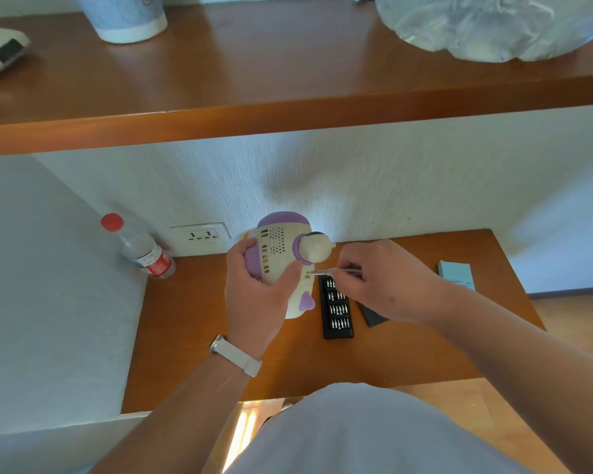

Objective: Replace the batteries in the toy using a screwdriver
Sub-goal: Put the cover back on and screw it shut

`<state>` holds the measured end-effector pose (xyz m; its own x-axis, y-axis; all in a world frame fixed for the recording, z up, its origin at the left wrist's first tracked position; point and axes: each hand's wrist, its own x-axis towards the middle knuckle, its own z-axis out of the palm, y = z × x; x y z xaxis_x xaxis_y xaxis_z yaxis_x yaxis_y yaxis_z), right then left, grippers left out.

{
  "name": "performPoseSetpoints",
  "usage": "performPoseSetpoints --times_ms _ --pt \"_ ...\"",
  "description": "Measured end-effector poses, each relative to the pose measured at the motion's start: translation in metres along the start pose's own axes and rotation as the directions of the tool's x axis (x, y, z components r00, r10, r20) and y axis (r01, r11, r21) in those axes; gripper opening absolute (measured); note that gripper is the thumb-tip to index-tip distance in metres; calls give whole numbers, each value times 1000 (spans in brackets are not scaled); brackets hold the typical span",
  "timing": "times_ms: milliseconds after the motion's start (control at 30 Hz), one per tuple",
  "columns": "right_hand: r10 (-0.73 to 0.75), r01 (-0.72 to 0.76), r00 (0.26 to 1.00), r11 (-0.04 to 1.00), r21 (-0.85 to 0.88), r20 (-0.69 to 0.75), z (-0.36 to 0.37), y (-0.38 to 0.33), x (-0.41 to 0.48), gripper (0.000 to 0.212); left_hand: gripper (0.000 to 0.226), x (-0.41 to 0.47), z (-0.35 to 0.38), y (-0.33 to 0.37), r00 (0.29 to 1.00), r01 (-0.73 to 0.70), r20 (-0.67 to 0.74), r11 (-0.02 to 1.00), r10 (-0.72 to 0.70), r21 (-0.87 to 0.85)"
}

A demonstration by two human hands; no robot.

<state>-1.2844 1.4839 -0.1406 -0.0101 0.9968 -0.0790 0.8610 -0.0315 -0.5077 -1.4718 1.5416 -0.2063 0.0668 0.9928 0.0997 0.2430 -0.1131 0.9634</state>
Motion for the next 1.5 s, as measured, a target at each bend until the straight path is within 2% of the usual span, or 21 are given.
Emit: performPoseSetpoints --times_ms 200,367,533,700,967,1500 --pt "46 -46 999 998 51 10 12 7 -1 32 64 0 -2 -9 999 29 12 999 -29 21" --pt "166 -165 986 968 188 13 21 22 -5 21 61 5 -2 -30 992 124 10 991 -124 42" --pt "243 -257 966 859 443 89 39 35 -15 18 60 8 -2 -61 972 233 2 966 -235 111" --pt "316 -338 938 753 564 141 56 47 -26 22 61 9 -3 -95 953 298 -8 929 -303 220" --pt "395 -426 896 636 644 203 72 58 -38 20 65 6 -1 -126 906 417 -79 851 -415 319" --pt "386 -431 897 643 633 218 75 70 -40 19 73 9 4 -135 882 458 -57 822 -468 338"
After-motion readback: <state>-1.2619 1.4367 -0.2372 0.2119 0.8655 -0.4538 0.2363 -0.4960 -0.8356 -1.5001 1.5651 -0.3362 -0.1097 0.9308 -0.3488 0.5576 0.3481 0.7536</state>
